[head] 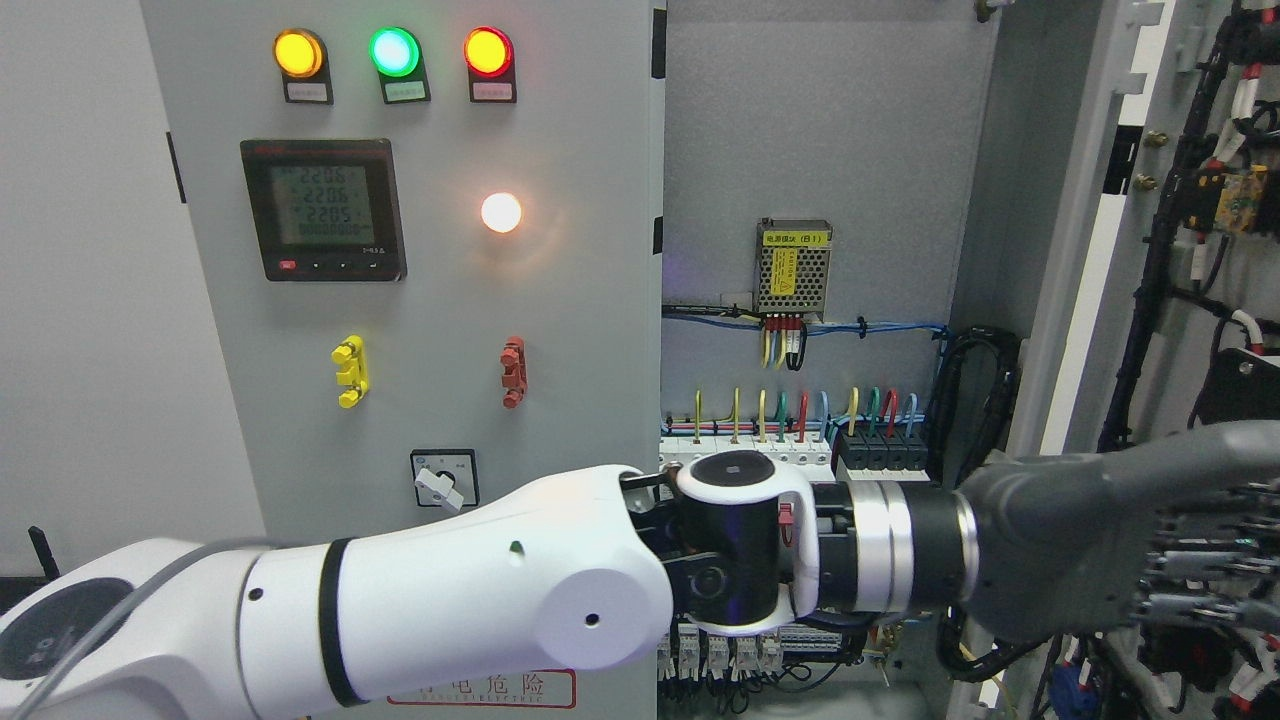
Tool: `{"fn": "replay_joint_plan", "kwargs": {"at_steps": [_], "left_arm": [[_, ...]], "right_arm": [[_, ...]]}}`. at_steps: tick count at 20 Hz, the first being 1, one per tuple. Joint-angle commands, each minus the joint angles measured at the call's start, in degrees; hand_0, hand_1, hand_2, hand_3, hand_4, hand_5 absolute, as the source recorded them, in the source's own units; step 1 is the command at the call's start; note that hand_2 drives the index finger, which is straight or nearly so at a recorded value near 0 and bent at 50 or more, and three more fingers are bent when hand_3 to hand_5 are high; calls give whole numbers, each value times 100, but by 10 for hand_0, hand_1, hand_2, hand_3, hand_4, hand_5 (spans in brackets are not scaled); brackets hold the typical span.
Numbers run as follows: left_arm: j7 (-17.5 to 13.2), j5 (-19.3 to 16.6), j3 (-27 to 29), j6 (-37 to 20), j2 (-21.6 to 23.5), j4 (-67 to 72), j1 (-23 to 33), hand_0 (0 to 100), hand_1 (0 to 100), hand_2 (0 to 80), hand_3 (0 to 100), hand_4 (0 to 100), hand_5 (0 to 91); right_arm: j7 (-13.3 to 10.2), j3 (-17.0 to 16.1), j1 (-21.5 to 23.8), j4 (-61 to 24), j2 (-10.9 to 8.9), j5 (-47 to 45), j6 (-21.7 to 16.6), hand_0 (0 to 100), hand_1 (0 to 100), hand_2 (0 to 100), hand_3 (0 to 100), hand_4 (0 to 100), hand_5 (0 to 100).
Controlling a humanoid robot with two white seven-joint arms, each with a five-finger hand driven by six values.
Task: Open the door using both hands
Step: 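Push the push-button door outward with the left hand, swinging it open, then withdraw the left hand down out of the cabinet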
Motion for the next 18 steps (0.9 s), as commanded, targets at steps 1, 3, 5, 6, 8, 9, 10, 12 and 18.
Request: {"fn": "replay_joint_plan", "kwargs": {"at_steps": [1, 3, 5, 6, 8, 9, 10, 12, 18], "left_arm": [[-479, -630, 1118, 851, 2196, -386, 1163, 120, 389, 0, 0, 0, 0], [-848, -1280, 2066, 1458, 2390, -386, 2042, 120, 389, 0, 0, 0, 0], [-1155, -1878, 2762, 1645, 2592, -412, 2798, 120, 389, 0, 0, 0, 0], [-1357, -2202, 2930, 1645, 2741, -438, 3080, 120, 389, 0, 0, 0, 0], [-1709, -2477, 2975, 1610, 3066, -438, 3336, 120, 389, 0, 0, 0, 0], [-1867, -2539, 2975, 1584, 3250, -438, 3459, 120, 389, 0, 0, 0, 0], [-1991, -2601, 2993, 1557, 3409, -430, 3582, 120, 389, 0, 0, 0, 0], [-2202, -2846, 3246, 1461, 3682, -430, 3976, 120, 389, 0, 0, 0, 0], [-2370, -4514, 5222, 1040, 3683, -421, 6303, 120, 389, 0, 0, 0, 0]], "right_arm": [[-5, 0, 0, 0, 0, 0, 4, 120, 389, 0, 0, 0, 0], [-5, 0, 0, 0, 0, 0, 4, 120, 389, 0, 0, 0, 0], [-5, 0, 0, 0, 0, 0, 4, 120, 389, 0, 0, 0, 0], [-5, 0, 0, 0, 0, 0, 4, 120, 389, 0, 0, 0, 0], [-5, 0, 0, 0, 0, 0, 4, 120, 389, 0, 0, 0, 0], [-5, 0, 0, 0, 0, 0, 4, 120, 389, 0, 0, 0, 0], [-5, 0, 0, 0, 0, 0, 4, 120, 389, 0, 0, 0, 0], [-5, 0, 0, 0, 0, 0, 4, 120, 389, 0, 0, 0, 0], [-5, 0, 0, 0, 0, 0, 4, 120, 389, 0, 0, 0, 0]]}}
